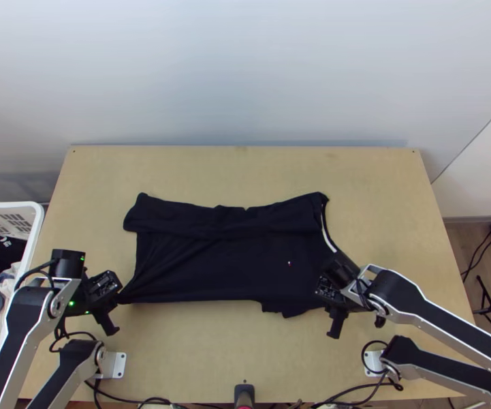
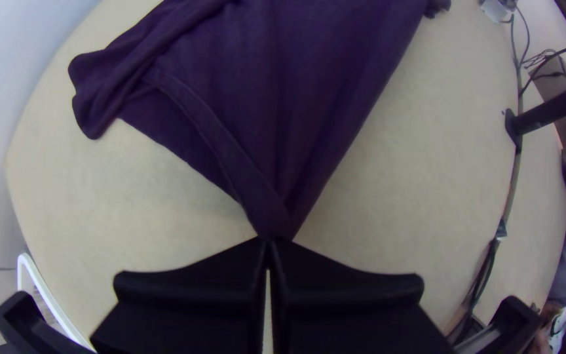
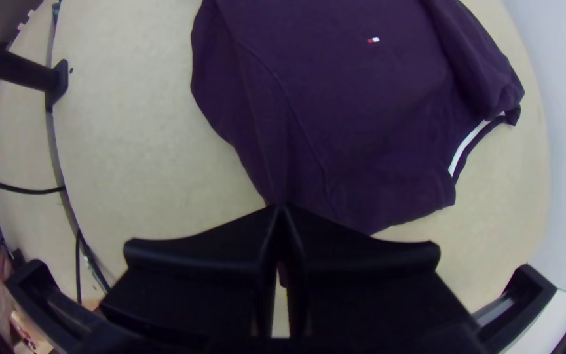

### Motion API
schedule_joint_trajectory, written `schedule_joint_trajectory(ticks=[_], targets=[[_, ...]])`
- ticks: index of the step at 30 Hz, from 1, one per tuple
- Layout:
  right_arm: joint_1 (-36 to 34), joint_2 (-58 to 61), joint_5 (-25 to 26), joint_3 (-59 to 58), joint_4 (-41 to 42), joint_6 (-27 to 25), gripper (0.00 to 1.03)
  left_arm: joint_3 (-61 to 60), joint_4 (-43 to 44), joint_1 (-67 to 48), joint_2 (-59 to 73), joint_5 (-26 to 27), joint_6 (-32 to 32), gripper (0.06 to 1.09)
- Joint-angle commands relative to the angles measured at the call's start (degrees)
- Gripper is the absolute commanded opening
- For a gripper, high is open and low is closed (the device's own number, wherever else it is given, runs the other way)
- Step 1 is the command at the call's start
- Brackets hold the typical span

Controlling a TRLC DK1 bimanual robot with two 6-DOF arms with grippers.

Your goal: Fold the t-shirt

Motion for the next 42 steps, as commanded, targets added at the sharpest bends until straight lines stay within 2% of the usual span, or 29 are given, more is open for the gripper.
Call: schedule_joint_trajectory(ticks=[1,5,10,12,16,19,26,34,42], targets=[[0.1,-1.3,-0.1,-0.7,-1.0,-0.6,0.03,0.9,-3.6,2.9,0.9,2.2,1.8,0.1],[-0.2,-0.5,-0.5,1.6,-1.1,-2.1,0.03,3.5,-0.4,0.1,4.2,2.1,-1.5,0.1],[-6.0,4.7,-0.5,7.4,0.2,-4.3,0.03,6.3,10.4,1.8,13.2,2.1,-4.6,0.1],[-7.9,7.6,-0.7,10.8,0.6,-4.4,0.03,8.9,12.7,1.7,17.4,2.1,-7.1,0.1],[-10.3,12.3,-1.2,18.1,0.6,-5.4,0.03,12.9,16.7,2.6,22.8,2.0,-7.4,0.1],[-12.9,16.2,-2.5,23.0,0.7,-5.5,0.03,16.8,17.6,6.0,28.1,2.2,-7.3,0.1],[-15.1,25.5,-3.5,32.1,1.5,-5.1,0.03,21.9,21.3,5.8,36.4,2.2,-9.9,0.1],[-18.3,35.6,-3.4,35.6,5.8,-6.9,0.03,22.9,26.2,3.9,46.1,2.1,-10.9,0.1],[-22.0,41.2,-3.4,39.4,7.5,-8.6,0.03,26.6,27.6,5.9,51.7,2.1,-11.0,0.1]])
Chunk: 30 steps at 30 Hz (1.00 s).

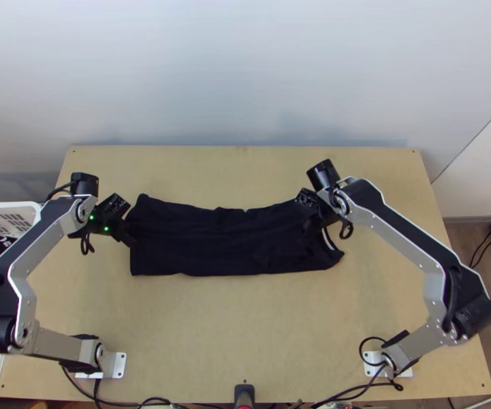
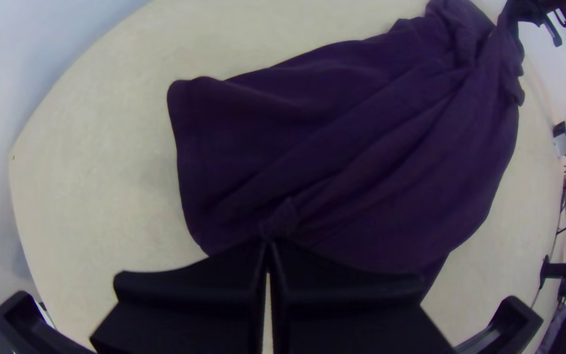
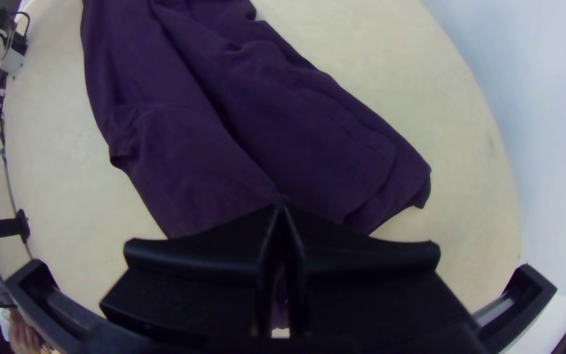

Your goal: Fold the t-shirt

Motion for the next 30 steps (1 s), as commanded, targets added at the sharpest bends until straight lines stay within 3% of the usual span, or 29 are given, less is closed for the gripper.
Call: schedule_joint_trajectory(ticks=[1,7,9,12,15,18,30], targets=[[-3.1,6.0,0.1,3.3,2.0,-1.1,0.03,2.9,1.8,1.4,5.1,0.0,-0.2,0.1],[-3.3,9.0,0.1,3.1,2.5,-1.3,0.03,3.7,2.4,2.8,6.1,0.0,-1.2,0.14],[-3.3,9.7,0.2,2.8,3.7,-0.8,0.14,3.7,3.2,2.8,6.7,0.0,-2.1,0.22],[-3.4,10.7,0.6,2.4,5.4,0.3,0.23,4.1,3.6,2.9,8.2,-1.3,-3.3,0.66],[-3.6,11.3,1.0,2.1,6.3,0.5,0.32,4.2,4.3,2.8,8.2,-1.4,-4.9,0.77],[-4.3,11.3,1.6,2.2,6.3,1.2,0.42,5.0,4.3,3.3,7.3,-1.5,-6.5,1.04],[-10.6,5.8,2.1,4.2,2.5,3.5,0.94,14.3,-5.2,6.0,2.4,-0.6,-9.4,1.04]])
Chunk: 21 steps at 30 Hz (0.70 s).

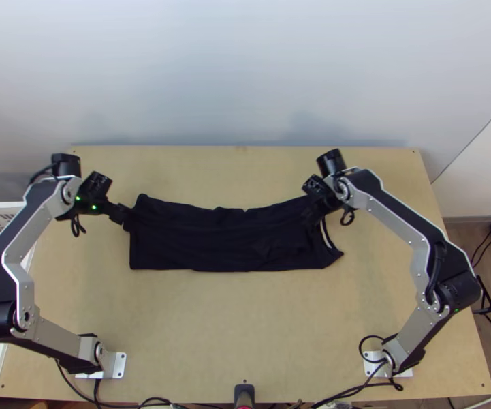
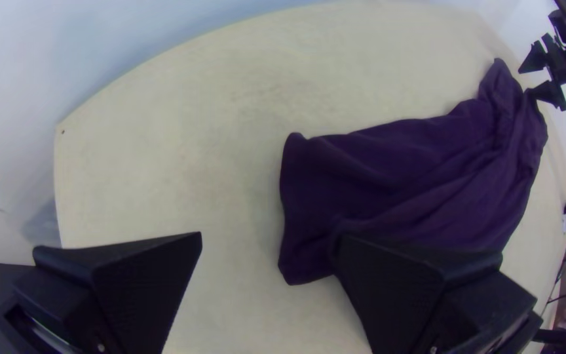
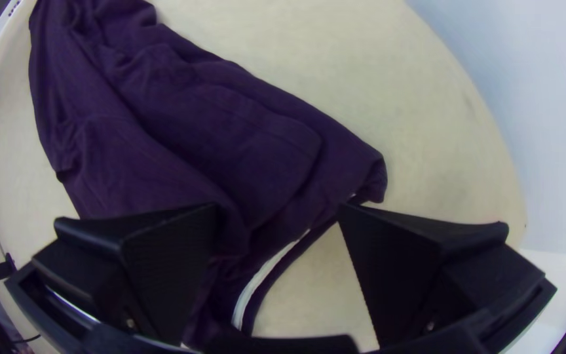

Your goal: Fold the t-shirt

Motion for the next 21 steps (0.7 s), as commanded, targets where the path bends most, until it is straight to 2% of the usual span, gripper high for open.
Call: schedule_joint_trajectory(ticks=[1,6,10,15,19,21], targets=[[-4.0,-1.9,0.4,0.8,-3.3,1.0,0.95,2.8,-4.8,1.4,-1.2,0.5,0.2,1.04],[-5.8,-1.9,0.5,0.5,-4.0,1.0,0.95,-2.0,-5.3,3.1,-0.3,0.4,5.2,1.04],[-5.3,-1.8,0.5,0.4,-4.4,1.0,0.95,-1.8,-16.0,1.8,2.0,3.0,11.1,1.04],[-4.5,-1.9,0.4,1.1,-4.6,2.6,0.95,0.8,-17.2,3.6,3.3,6.1,9.4,1.04],[-3.2,-3.2,0.3,2.3,-6.5,4.2,0.95,5.6,-22.7,6.9,5.9,14.5,7.2,1.04],[-2.5,-3.6,0.3,3.3,-7.6,5.3,0.95,7.2,-25.0,7.7,7.3,16.8,7.0,1.04]])
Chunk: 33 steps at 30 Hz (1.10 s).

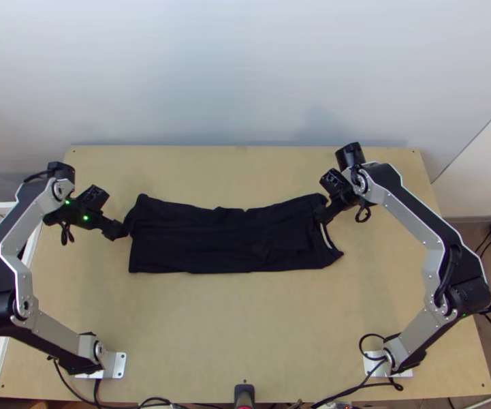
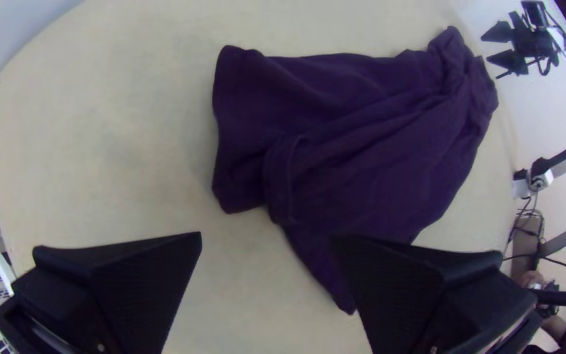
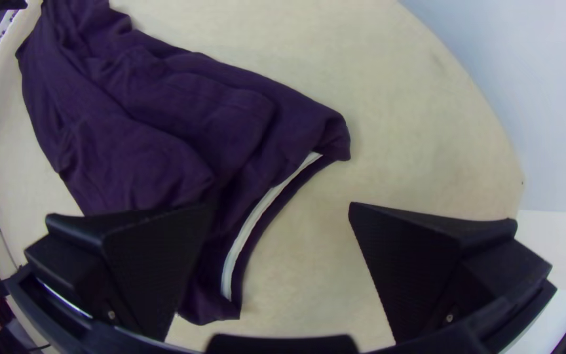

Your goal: Fold the t-shirt

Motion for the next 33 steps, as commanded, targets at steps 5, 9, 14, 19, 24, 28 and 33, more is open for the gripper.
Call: schedule_joint_trajectory(ticks=[5,9,14,19,24,28,33], targets=[[4.6,-1.6,-1.9,6.5,-7.4,5.4,0.79,5.6,-8.9,3.3,3.7,10.0,-4.2,1.04],[5.9,-1.0,-8.5,7.5,-7.4,7.2,0.52,5.5,-8.9,3.7,3.6,14.8,-9.2,1.03],[6.3,0.9,-17.5,6.6,-5.8,8.2,0.18,3.5,-8.7,4.1,4.4,17.5,-11.2,1.03],[6.3,3.6,-21.2,4.4,-2.3,8.3,0.05,0.2,-8.0,4.1,4.0,20.4,-12.0,1.03],[6.9,6.2,-21.3,4.6,-0.8,8.2,0.05,-0.8,-5.2,4.0,3.7,20.7,-13.8,1.03],[6.9,8.1,-21.3,5.0,-0.3,8.1,0.05,-1.4,-3.4,3.9,4.0,20.7,-15.4,1.03],[6.9,9.4,-21.2,4.6,0.2,7.2,0.05,-4.6,3.4,2.5,3.0,17.7,-18.1,1.03]])
